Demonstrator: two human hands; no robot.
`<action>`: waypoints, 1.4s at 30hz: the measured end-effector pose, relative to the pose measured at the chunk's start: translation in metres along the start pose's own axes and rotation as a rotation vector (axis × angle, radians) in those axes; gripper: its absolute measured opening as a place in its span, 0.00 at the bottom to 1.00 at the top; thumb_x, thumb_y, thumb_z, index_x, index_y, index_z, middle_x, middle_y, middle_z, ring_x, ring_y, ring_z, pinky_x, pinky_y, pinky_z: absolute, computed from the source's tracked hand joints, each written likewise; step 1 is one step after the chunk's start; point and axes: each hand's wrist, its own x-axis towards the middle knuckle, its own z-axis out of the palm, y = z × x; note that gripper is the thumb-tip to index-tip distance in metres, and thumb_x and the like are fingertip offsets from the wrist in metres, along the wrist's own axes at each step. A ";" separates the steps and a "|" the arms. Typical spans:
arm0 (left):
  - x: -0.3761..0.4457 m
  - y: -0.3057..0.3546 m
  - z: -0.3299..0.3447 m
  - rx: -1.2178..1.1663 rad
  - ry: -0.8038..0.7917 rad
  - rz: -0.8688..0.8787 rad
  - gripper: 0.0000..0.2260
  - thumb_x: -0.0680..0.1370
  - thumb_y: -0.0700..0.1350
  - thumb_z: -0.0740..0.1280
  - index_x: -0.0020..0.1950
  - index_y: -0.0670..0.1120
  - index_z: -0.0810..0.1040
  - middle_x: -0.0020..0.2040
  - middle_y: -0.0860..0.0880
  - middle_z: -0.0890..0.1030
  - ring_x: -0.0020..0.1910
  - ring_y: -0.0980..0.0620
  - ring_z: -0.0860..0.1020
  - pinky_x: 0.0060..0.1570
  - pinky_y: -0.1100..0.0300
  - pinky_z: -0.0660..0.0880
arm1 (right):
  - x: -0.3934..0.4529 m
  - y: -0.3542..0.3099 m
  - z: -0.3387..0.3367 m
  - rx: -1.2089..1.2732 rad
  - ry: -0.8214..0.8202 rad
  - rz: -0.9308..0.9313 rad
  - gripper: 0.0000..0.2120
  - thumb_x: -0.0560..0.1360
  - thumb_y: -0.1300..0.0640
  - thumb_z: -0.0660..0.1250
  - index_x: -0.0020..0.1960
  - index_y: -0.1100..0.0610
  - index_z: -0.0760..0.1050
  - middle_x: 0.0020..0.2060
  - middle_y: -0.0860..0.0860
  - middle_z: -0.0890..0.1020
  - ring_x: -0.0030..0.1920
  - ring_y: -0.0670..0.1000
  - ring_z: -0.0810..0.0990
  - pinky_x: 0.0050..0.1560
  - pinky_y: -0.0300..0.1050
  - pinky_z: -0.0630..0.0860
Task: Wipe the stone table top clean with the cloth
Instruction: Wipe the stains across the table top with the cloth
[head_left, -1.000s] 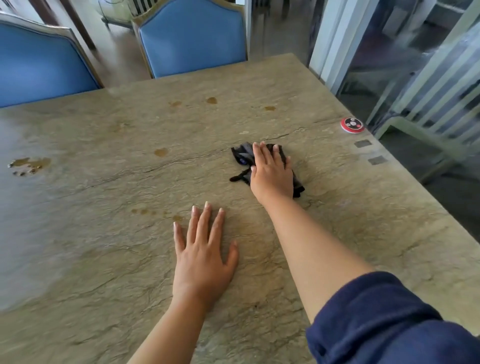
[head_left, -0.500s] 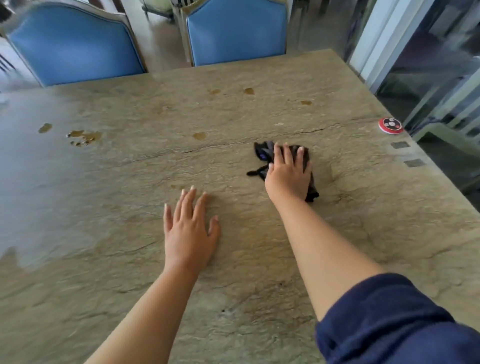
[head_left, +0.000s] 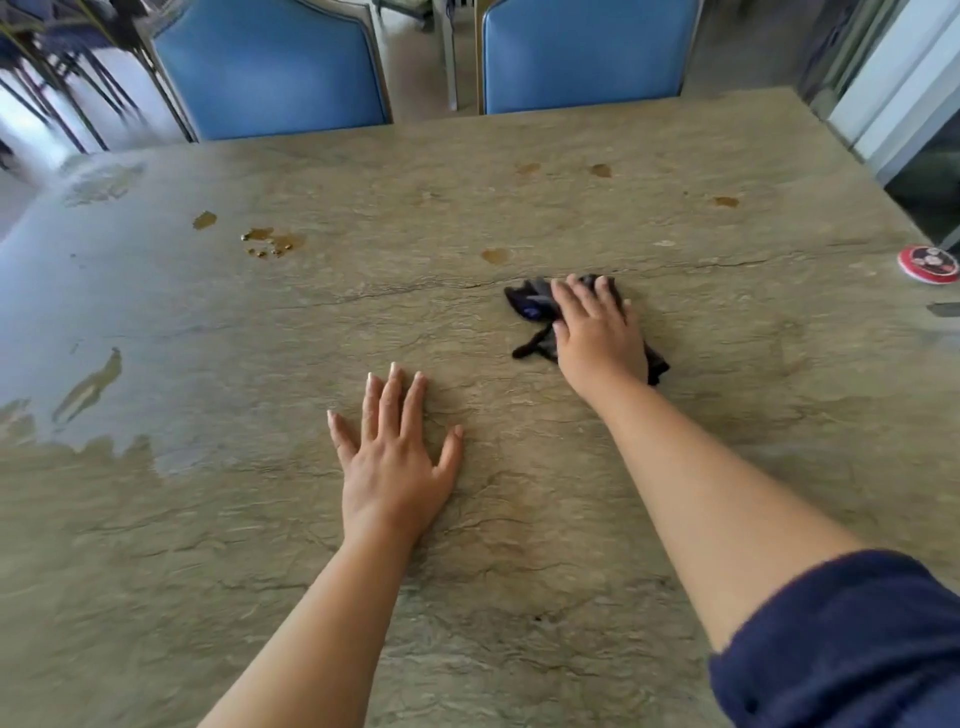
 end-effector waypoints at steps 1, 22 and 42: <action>0.000 0.000 0.001 -0.002 -0.006 0.004 0.33 0.76 0.67 0.48 0.79 0.55 0.51 0.80 0.55 0.47 0.78 0.55 0.38 0.74 0.41 0.36 | 0.007 -0.011 0.001 -0.013 0.007 0.097 0.25 0.82 0.49 0.47 0.78 0.45 0.46 0.78 0.45 0.49 0.77 0.53 0.44 0.75 0.55 0.42; 0.025 -0.211 -0.069 0.057 -0.120 0.040 0.31 0.79 0.64 0.51 0.79 0.56 0.47 0.80 0.54 0.44 0.78 0.52 0.37 0.74 0.43 0.34 | -0.029 -0.254 0.055 0.006 0.022 0.134 0.26 0.82 0.51 0.48 0.78 0.46 0.45 0.78 0.50 0.47 0.77 0.59 0.42 0.75 0.59 0.42; 0.018 -0.227 -0.054 -0.029 -0.026 0.051 0.38 0.76 0.63 0.49 0.78 0.48 0.36 0.80 0.51 0.43 0.78 0.53 0.38 0.75 0.42 0.37 | -0.052 -0.304 0.068 -0.023 -0.031 -0.282 0.24 0.82 0.49 0.47 0.77 0.38 0.46 0.78 0.48 0.49 0.77 0.55 0.43 0.76 0.55 0.44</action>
